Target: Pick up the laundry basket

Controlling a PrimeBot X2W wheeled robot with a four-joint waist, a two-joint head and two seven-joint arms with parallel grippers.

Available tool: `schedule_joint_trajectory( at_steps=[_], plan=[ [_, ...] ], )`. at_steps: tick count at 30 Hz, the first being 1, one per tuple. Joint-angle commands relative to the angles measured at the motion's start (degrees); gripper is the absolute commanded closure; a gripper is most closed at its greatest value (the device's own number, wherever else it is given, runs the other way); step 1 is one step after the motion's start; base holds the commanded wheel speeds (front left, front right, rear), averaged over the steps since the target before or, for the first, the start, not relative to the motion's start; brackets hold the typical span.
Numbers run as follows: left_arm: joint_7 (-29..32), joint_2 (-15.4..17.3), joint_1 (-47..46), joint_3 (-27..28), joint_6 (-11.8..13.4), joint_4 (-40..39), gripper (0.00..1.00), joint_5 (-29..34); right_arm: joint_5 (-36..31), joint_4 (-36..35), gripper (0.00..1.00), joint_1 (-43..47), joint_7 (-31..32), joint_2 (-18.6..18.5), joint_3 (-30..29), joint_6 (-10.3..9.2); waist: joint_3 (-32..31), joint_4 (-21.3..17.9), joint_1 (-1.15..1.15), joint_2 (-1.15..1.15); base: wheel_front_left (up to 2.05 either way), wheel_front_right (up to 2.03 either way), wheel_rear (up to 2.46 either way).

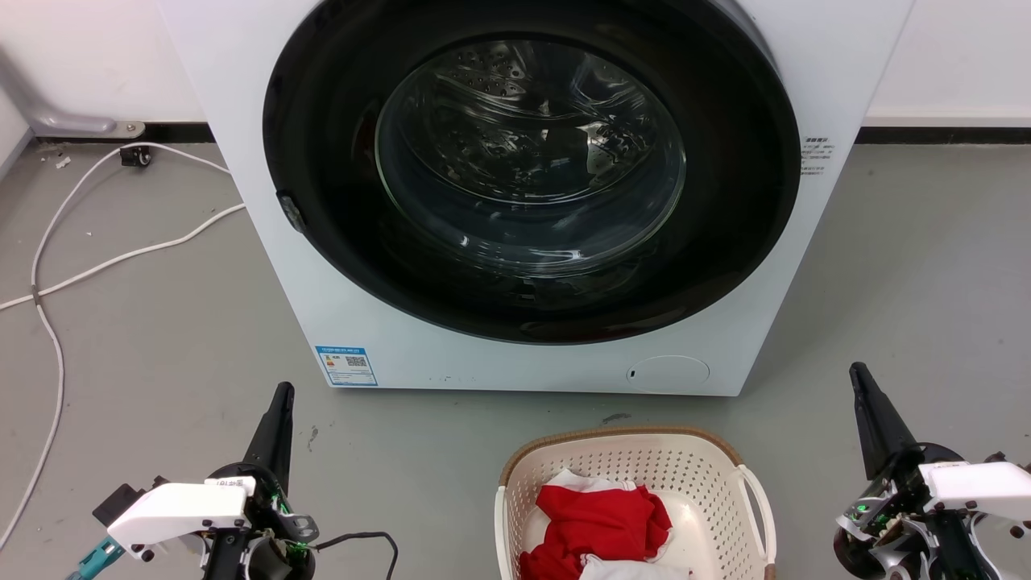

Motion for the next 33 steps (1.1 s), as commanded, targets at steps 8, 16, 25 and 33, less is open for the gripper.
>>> schedule_joint_trajectory(
  at_steps=[8, 16, 25, 33],
  plan=[
    [0.1, 0.1, -0.5, 0.2, -0.2, 0.0, 1.0, -0.1, 0.2, 0.1, 1.0, -0.6, 0.1, 0.0, 0.0, -0.02, 0.0, 0.0, 0.0, 0.0, 0.0, 0.0, 0.0],
    [0.0, 0.0, 0.0, 0.0, 0.0, 0.0, 0.0, 0.0, 0.0, 0.0, 0.0, 0.0, 0.0, 0.0, 0.0, 0.0, 0.0, 0.0, 0.0, 0.0, 0.0, 0.0, 0.0],
    [-1.7, -0.1, 1.1, -0.7, 0.0, 0.0, 0.0, 1.4, -2.4, 0.4, 0.0, 1.3, -1.7, 0.1, 0.3, -0.01, 0.0, 0.0, 0.0, 0.0, 0.0, 0.0, 0.0],
    [-4.0, -0.1, 1.4, -0.5, 0.6, -2.3, 0.0, 9.8, -12.4, -2.7, 0.0, 2.1, -3.9, 0.0, 0.6, -0.01, 0.1, 0.0, 0.0, 0.0, 0.0, 0.0, 0.0]
  ],
)
